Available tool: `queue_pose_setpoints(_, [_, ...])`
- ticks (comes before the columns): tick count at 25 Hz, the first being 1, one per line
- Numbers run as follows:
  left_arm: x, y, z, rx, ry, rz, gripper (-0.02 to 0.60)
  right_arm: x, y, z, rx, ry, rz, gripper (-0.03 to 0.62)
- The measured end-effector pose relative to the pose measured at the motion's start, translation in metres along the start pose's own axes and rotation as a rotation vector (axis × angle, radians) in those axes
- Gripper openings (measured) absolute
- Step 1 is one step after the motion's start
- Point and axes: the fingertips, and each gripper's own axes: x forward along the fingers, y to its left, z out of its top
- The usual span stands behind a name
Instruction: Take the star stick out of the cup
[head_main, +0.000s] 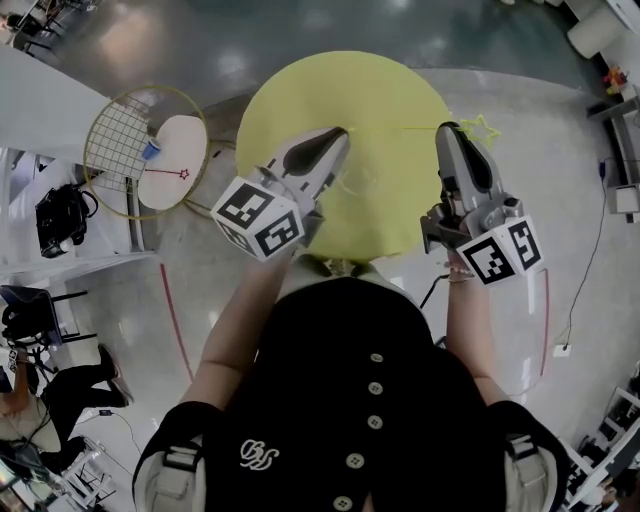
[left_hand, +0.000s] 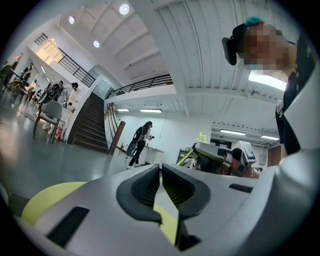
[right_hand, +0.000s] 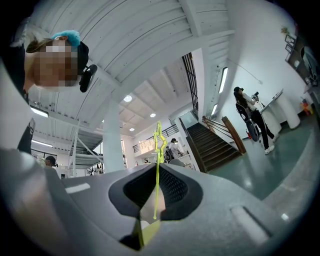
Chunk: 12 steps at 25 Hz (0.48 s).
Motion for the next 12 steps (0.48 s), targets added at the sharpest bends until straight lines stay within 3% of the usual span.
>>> queue_pose_setpoints(12, [-0.0009,0.0027,0.0018,-0.013,-0.014,-0.002,0.026,-0.0012,-0.0009,-0.0029,-0.031,0.029,-0.026,0.017])
